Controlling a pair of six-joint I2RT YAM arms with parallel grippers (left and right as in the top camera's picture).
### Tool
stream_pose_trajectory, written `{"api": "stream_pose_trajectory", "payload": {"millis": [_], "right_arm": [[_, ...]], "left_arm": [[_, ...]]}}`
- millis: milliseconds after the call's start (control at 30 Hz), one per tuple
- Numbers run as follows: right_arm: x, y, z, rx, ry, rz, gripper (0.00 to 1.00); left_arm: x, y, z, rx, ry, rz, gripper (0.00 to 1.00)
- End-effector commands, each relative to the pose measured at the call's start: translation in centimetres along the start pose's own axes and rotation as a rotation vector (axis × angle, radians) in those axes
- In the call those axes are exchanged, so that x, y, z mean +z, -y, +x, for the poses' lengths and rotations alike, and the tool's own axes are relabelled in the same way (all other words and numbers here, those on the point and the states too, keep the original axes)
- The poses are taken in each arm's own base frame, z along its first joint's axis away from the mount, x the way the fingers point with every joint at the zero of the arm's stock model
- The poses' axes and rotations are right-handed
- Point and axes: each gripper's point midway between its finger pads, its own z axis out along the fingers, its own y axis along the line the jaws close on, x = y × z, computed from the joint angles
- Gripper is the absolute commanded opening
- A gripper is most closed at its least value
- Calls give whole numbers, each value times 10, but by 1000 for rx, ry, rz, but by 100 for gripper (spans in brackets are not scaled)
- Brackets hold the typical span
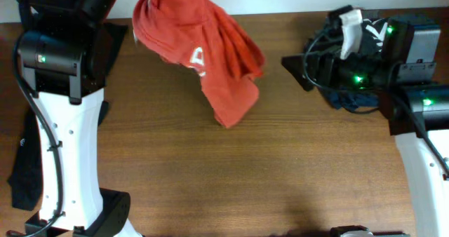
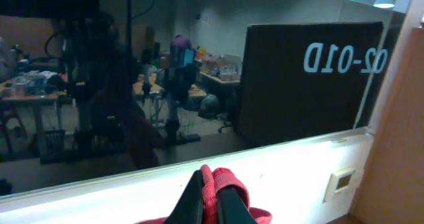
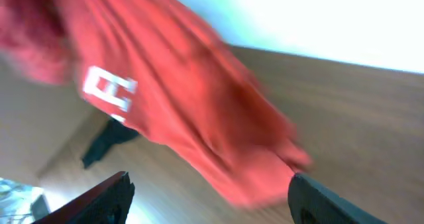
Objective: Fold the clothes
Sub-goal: 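Lift the red shirt up with the left gripper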
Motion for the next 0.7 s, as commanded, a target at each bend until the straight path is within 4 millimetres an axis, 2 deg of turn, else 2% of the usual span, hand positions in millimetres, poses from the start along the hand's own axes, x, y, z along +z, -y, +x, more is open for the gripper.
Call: {"api": "stream_pose_trajectory", "payload": {"millis": [0, 100, 167, 333, 467, 667], "right_arm": [[5, -43, -12, 4, 25, -133, 79], [16, -70, -17, -47, 41, -197, 78], [24, -76, -18, -62, 47, -190, 77], [48, -61, -9, -44, 14, -78, 78], [67, -47, 3, -37, -42, -70, 78], [92, -49, 17, -81, -105, -194, 78]], "left_arm": [[-8, 8, -17, -5, 46, 17, 1], [-5, 7, -13, -39, 37, 16, 1], [-3, 6, -12, -60, 35, 17, 1], [-4, 7, -15, -73, 45, 22, 1], [-4, 11, -16, -90, 47, 43, 1], [-5, 19, -15, -114, 39, 91, 1]]}}
